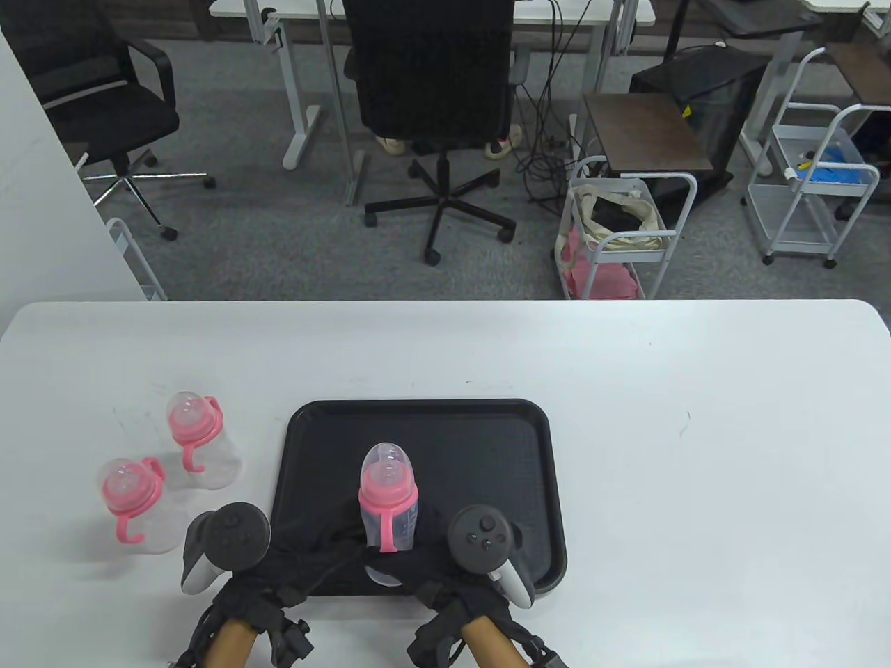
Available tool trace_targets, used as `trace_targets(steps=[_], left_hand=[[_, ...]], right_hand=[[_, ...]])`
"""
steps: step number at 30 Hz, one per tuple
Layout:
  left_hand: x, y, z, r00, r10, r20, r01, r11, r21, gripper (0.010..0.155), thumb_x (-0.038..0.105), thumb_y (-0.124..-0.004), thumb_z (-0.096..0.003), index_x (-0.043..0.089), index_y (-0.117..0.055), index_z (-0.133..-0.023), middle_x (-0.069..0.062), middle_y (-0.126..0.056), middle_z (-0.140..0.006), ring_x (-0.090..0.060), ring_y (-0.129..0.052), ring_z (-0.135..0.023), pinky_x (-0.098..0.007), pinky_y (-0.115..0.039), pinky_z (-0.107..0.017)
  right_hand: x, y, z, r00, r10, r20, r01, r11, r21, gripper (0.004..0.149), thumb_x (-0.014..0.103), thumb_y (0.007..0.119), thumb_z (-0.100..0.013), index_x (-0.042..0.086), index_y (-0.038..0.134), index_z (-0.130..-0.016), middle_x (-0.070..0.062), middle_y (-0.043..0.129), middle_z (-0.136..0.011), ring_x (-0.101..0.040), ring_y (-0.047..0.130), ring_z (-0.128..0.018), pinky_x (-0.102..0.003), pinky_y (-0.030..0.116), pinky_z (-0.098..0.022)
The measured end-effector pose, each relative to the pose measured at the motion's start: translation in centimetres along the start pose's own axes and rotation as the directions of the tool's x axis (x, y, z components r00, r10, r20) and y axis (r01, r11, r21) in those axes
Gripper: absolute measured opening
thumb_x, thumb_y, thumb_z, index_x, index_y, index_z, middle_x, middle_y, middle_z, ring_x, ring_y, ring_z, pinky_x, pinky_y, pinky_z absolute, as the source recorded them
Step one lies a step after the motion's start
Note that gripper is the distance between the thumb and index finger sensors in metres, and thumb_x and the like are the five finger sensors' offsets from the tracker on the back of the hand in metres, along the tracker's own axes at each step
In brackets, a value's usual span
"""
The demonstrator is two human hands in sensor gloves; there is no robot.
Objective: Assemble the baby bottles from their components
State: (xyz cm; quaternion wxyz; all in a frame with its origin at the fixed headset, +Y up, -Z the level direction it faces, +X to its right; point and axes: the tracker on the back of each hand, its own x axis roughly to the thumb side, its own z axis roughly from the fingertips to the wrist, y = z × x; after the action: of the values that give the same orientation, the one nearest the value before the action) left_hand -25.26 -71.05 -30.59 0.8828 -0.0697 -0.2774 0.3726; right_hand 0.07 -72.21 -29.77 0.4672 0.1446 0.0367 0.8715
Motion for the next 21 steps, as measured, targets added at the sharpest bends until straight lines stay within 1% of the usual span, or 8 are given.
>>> trace_targets(steps=[2, 5, 7, 9, 13, 14, 17, 21], left_hand=[[0.0, 0.0, 0.1, 1.000, -0.027, -0.006, 0.027, 1.000, 0.011, 0.059, 0.055, -0.071, -0.0556, 0.039, -0.060, -0.111, 0.012, -0.081, -0.109, -0.018, -0.089, -0.102, -0.053, -0.068, -0.079], [-0.2, 0.3, 0.4, 0.994, -0.100, -0.044, 0.103, 0.992, 0.072, 0.064, 0.059, -0.070, -0.0545, 0.041, -0.055, -0.114, 0.009, -0.071, -0.117, -0.024, -0.080, -0.108, -0.056, -0.063, -0.080], [-0.6, 0.7, 0.7, 0.981, -0.175, -0.079, 0.182, 0.978, 0.100, 0.066, 0.062, -0.069, -0.0538, 0.042, -0.052, -0.115, 0.008, -0.066, -0.120, -0.025, -0.077, -0.111, -0.057, -0.062, -0.080], [-0.9, 1.0, 0.9, 0.971, -0.208, -0.116, 0.222, 0.968, 0.121, 0.069, 0.064, -0.069, -0.0533, 0.041, -0.050, -0.116, 0.007, -0.063, -0.122, -0.027, -0.073, -0.113, -0.059, -0.060, -0.081], [-1.3, 1.3, 1.2, 0.940, -0.292, -0.176, 0.317, 0.939, 0.133, 0.072, 0.066, -0.068, -0.0525, 0.042, -0.047, -0.117, 0.006, -0.057, -0.124, -0.030, -0.067, -0.115, -0.063, -0.055, -0.081], [-1.3, 1.4, 1.3, 0.925, -0.328, -0.191, 0.355, 0.926, 0.131, 0.073, 0.066, -0.068, -0.0523, 0.041, -0.046, -0.117, 0.006, -0.056, -0.124, -0.031, -0.065, -0.116, -0.064, -0.054, -0.081], [-1.6, 1.5, 1.3, 0.888, -0.403, -0.221, 0.432, 0.896, 0.103, 0.075, 0.068, -0.068, -0.0518, 0.042, -0.044, -0.118, 0.005, -0.054, -0.125, -0.032, -0.064, -0.116, -0.065, -0.053, -0.081], [-2.0, 1.6, 1.3, 0.882, -0.410, -0.233, 0.442, 0.892, 0.101, 0.077, 0.068, -0.067, -0.0518, 0.042, -0.039, -0.118, 0.005, -0.045, -0.127, -0.034, -0.062, -0.116, -0.065, -0.053, -0.081]], right_hand=[[-0.2, -0.4, -0.1, 0.999, -0.044, -0.007, 0.044, 0.999, -0.010, 0.095, 0.064, 0.090, -0.045, 0.004, 0.050, -0.107, -0.022, 0.067, -0.100, -0.042, 0.081, -0.086, -0.058, 0.072, -0.063], [-0.9, -1.7, -0.1, 0.986, -0.160, -0.035, 0.159, 0.987, -0.037, 0.094, 0.062, 0.092, -0.045, 0.005, 0.050, -0.107, -0.021, 0.067, -0.102, -0.043, 0.079, -0.090, -0.060, 0.069, -0.065], [-1.5, -2.8, 0.0, 0.978, -0.206, -0.033, 0.203, 0.977, -0.072, 0.093, 0.060, 0.094, -0.044, 0.009, 0.051, -0.109, -0.018, 0.065, -0.105, -0.044, 0.071, -0.095, -0.059, 0.065, -0.067], [-1.9, -4.0, 0.1, 0.971, -0.238, -0.023, 0.235, 0.967, -0.100, 0.091, 0.059, 0.094, -0.044, 0.012, 0.050, -0.110, -0.015, 0.063, -0.108, -0.044, 0.062, -0.098, -0.057, 0.061, -0.069], [-2.6, -6.3, 0.3, 0.950, -0.311, 0.006, 0.307, 0.934, -0.183, 0.091, 0.058, 0.095, -0.044, 0.015, 0.049, -0.111, -0.014, 0.055, -0.112, -0.043, 0.053, -0.098, -0.054, 0.058, -0.070], [-2.7, -7.1, 0.4, 0.951, -0.310, 0.007, 0.304, 0.930, -0.205, 0.091, 0.057, 0.095, -0.044, 0.015, 0.049, -0.111, -0.014, 0.055, -0.112, -0.043, 0.054, -0.098, -0.055, 0.058, -0.070], [-3.2, -9.3, 0.5, 0.973, -0.231, -0.005, 0.222, 0.939, -0.263, 0.093, 0.056, 0.095, -0.044, 0.012, 0.048, -0.111, -0.016, 0.058, -0.110, -0.042, 0.060, -0.096, -0.055, 0.062, -0.068], [-4.4, -12.2, 0.7, 0.982, -0.173, -0.069, 0.141, 0.933, -0.332, 0.098, 0.056, 0.096, -0.043, 0.007, 0.044, -0.110, -0.017, 0.062, -0.107, -0.042, 0.065, -0.094, -0.054, 0.065, -0.067]])
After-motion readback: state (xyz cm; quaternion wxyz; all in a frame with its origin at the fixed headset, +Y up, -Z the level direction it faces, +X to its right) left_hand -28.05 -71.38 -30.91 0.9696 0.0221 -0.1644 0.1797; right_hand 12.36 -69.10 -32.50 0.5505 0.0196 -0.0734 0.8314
